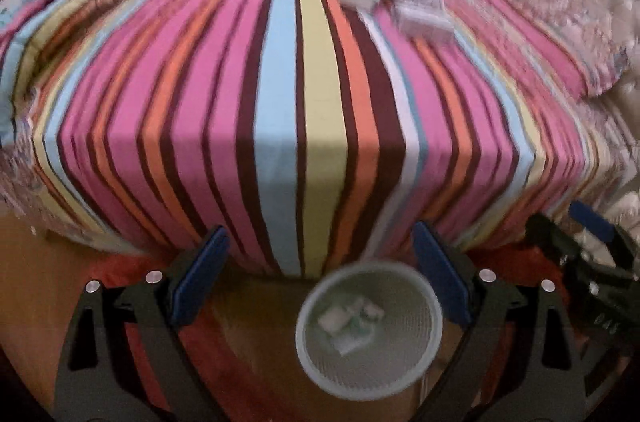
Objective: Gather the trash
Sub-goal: 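Move both grippers back toward the remaining items on the bed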
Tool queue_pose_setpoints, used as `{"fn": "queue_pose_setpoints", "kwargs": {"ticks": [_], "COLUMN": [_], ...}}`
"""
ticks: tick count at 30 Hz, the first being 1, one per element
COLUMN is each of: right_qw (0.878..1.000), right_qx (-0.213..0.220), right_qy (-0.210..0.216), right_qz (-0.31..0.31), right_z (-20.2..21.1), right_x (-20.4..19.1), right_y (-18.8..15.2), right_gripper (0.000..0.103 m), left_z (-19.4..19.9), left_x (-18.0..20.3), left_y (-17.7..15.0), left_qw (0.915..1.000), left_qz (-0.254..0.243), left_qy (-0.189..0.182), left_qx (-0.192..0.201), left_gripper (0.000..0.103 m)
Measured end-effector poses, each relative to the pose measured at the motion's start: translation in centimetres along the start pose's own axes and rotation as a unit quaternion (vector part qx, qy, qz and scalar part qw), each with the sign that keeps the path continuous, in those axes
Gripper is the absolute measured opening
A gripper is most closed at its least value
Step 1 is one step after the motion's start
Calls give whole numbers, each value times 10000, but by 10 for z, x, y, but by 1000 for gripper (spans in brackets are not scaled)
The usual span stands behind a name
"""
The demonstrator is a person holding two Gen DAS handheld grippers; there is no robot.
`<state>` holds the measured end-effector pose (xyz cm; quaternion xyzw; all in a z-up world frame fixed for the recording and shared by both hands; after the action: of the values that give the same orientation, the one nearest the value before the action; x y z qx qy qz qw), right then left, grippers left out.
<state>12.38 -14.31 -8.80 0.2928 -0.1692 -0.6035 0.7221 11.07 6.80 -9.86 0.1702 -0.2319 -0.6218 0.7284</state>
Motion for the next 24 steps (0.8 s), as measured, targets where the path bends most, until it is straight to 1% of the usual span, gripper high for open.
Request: {"fn": "queue_pose_setpoints", "kwargs": {"ticks": [2,6,8,10,15,19,24], "right_qw": [9998,9989,9983,9982,9982,9982,9973], "right_qx": [146,430,555,589,577,538,594], "right_qy": [159,167,104,92,81,15,-55], "right_qz": [-35,70,132,113,-147,-279,-428], "right_z": [2,2,-1,-4,-16,-26,-41], "right_x": [-3,-9,-10,-10,-3,4,10], "right_y": [17,44,59,67,90,98,108], "right_gripper": [95,95,95,95,95,95,95], "left_z": [1,3,1,-3,-15,-29,-55], "left_x": [-2,-5,-5,-3,4,13,19], "left_y": [17,47,60,71,100,117,135], "left_qw": [9998,9990,9989,9987,9982,9976,9971], "left_qz": [31,-17,-44,-87,-284,-459,-638], "left_qy": [50,109,101,124,89,68,59], "left_qx": [190,442,458,485,526,518,413], "left_gripper": [90,90,90,90,90,90,90]}}
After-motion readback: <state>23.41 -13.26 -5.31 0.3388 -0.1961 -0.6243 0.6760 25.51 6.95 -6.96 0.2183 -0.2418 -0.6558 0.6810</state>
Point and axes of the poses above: each gripper's, at about its wrist camera, not at the fingertips, and z roughly against the way its jaws point, x to its right, y to its top, the point moved 9 cm from there along -z, roughly the way its jaws point, and after that the axes turned 1 degree about -x, right-handed, at the moved point
